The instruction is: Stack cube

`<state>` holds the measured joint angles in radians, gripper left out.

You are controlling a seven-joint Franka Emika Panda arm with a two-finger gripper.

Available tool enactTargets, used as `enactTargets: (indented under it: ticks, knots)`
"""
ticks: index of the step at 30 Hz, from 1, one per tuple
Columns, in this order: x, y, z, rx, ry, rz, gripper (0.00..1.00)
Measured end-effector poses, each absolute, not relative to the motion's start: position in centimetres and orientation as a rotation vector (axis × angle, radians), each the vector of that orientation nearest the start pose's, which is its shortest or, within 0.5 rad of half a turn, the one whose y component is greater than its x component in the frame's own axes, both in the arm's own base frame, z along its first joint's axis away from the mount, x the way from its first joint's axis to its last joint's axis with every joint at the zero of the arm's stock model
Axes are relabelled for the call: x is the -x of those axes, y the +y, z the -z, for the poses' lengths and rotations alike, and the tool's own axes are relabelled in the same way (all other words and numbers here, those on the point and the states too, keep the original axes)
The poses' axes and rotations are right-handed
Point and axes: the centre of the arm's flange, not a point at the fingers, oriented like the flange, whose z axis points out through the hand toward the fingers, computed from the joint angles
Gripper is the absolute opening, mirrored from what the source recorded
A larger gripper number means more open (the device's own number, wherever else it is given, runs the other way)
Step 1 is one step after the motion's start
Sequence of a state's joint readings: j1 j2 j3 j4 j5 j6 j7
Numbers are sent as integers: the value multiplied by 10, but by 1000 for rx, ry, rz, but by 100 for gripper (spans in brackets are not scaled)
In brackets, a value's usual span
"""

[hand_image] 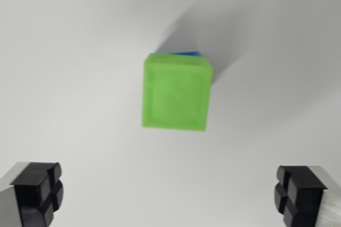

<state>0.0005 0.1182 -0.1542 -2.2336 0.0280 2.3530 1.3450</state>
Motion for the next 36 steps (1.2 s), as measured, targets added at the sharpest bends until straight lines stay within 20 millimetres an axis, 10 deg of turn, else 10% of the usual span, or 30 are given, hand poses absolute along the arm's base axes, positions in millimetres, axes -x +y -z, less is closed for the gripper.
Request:
enactTargets:
  ticks: [36]
  knots:
    - [-533, -83, -452, 2273, 2159, 0, 100]
